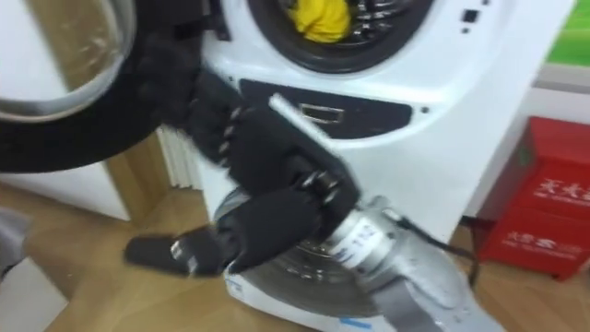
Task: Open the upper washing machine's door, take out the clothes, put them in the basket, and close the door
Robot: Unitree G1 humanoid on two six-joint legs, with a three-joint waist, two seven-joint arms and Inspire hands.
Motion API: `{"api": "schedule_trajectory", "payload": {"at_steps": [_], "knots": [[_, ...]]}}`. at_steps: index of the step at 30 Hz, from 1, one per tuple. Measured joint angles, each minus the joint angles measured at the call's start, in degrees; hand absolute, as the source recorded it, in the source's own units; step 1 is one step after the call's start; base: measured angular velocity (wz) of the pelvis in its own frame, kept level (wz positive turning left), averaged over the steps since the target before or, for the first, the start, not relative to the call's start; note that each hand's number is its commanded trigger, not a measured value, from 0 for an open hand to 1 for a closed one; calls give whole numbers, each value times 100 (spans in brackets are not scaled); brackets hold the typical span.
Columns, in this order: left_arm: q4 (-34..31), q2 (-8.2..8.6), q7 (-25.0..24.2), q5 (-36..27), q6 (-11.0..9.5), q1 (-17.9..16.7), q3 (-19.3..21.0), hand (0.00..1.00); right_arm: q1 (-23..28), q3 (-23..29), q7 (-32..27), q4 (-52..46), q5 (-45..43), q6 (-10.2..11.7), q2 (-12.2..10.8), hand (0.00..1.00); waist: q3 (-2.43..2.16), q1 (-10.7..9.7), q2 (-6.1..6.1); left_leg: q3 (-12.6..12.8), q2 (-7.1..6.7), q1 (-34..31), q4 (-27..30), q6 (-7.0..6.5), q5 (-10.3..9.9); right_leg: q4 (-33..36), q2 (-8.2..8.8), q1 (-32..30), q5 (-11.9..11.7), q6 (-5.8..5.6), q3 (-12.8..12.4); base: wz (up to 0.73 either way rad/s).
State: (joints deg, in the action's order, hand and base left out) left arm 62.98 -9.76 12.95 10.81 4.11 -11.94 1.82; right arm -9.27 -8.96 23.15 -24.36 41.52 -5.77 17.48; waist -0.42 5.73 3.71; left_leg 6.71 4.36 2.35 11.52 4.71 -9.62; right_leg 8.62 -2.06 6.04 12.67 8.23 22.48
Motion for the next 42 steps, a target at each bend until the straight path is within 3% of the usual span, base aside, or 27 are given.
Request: {"api": "schedule_trajectory", "payload": {"at_steps": [4,9,16,18,22,28,33,35,39,42], "knots": [[16,-2,35,16,-52,-3,37,0,199,537,-265,-14,-180,0,20,0,-3,-246,3,81,12,63,-25,7,-38,17,2,6,-7,-13,-69,-15],[21,-4,1,13,-55,-1,58,0,210,909,-590,-14,-391,19,21,0,0,-383,21,127,22,143,-13,-9,-89,44,2,43,-12,-43,-170,-11],[20,-2,-26,15,-48,1,117,0,159,1059,-906,-12,-830,25,11,0,-4,-368,83,191,9,154,11,-23,-115,23,13,63,-15,-75,-214,-1],[21,-4,-17,7,-45,-27,129,0,141,1038,-973,-7,-929,51,12,0,26,-374,78,195,4,217,2,-24,-115,6,15,123,-13,-80,-211,-2],[-16,5,6,142,-33,-11,127,0,100,1007,-1145,88,-1701,94,8,0,37,-326,98,193,1,243,14,-24,-115,-4,12,124,-5,-93,-209,0],[-143,2,63,240,105,20,144,0,-174,1014,-1430,383,-1899,65,8,0,70,-265,128,187,-4,189,50,-24,-115,1,19,122,11,-94,-199,1],[-65,9,111,240,262,100,131,0,-456,999,-1781,701,-2436,66,-78,0,80,-168,178,126,71,-119,692,-71,-260,40,-8,116,25,-72,-187,1],[-60,4,118,241,372,83,138,0,-607,933,-1987,1131,-2871,73,-121,0,87,-54,173,112,222,-421,1535,-78,-422,202,-50,146,95,-44,-222,-12],[-48,3,30,238,431,84,140,0,-722,807,-2305,1498,-3083,72,-140,0,95,-31,167,133,450,-992,2635,-114,-477,253,-127,214,215,22,-258,6],[-57,26,-20,265,505,79,133,0,-798,788,-2489,1506,-3008,70,-151,0,100,-46,170,130,453,-1340,2296,-85,-521,230,-146,211,246,11,-242,5]]}}
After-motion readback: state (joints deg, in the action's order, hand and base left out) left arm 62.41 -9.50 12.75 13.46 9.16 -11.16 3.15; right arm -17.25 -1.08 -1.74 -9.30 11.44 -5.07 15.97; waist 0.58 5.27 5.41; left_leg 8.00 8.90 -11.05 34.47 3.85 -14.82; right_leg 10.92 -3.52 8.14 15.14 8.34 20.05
